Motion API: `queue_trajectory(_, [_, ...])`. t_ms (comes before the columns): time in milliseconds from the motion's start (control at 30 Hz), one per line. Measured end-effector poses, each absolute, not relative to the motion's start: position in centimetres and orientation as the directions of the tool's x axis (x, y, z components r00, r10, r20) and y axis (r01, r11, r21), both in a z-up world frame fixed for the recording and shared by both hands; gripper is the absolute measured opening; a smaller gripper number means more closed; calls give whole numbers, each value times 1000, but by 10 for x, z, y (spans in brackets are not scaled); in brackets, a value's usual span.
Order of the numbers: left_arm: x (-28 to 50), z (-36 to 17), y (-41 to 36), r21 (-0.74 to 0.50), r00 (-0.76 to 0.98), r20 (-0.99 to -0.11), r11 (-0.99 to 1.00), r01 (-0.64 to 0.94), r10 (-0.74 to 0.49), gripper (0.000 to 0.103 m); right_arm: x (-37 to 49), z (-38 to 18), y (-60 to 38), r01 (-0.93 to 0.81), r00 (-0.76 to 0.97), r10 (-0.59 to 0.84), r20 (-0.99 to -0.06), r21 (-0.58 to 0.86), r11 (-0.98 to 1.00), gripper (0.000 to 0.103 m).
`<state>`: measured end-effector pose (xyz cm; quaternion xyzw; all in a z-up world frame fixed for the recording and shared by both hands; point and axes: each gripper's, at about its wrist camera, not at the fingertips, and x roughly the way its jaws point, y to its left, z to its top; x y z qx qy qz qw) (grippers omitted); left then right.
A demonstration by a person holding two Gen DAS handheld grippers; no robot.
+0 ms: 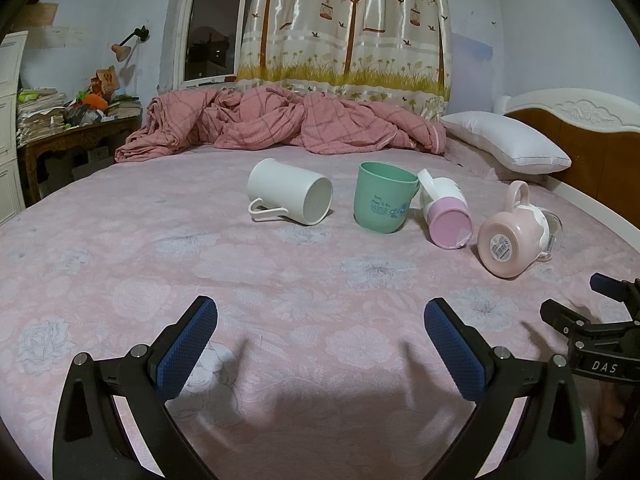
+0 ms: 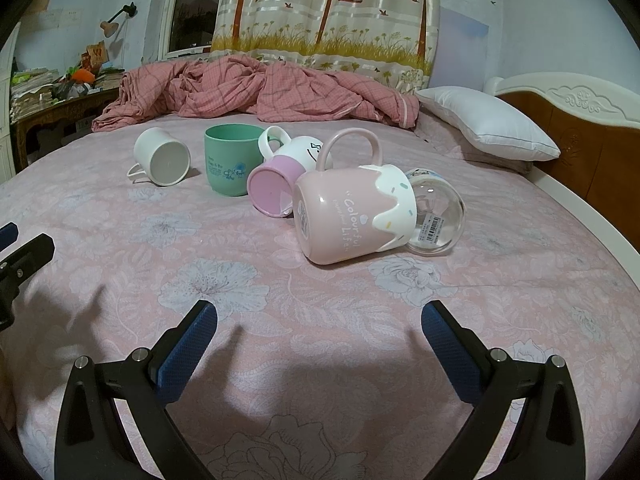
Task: Flip cup upright
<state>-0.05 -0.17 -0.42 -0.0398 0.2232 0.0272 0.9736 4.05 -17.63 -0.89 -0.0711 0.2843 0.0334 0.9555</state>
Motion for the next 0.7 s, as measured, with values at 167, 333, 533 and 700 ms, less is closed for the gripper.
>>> queue_trajectory(167, [0, -4, -2, -66, 899, -436, 995, -71, 35, 103, 39, -12, -176, -104, 836, 23, -548, -118, 987, 103])
queue_trajectory(333, [0, -4, -2, -66, 899, -436, 995, -71, 35, 103, 38, -13, -176, -105, 836, 22, -548, -119, 987, 103])
queue_trajectory(533, [-1, -4, -1, -66, 899, -437, 995, -71, 35, 103, 38, -13, -176, -105, 835, 22, -549, -120, 987, 103])
queue_trajectory(700, [-1, -4, -1, -65, 898, -438, 995, -71, 35, 103, 39, -12, -176, -105, 835, 21, -549, -121, 987, 103])
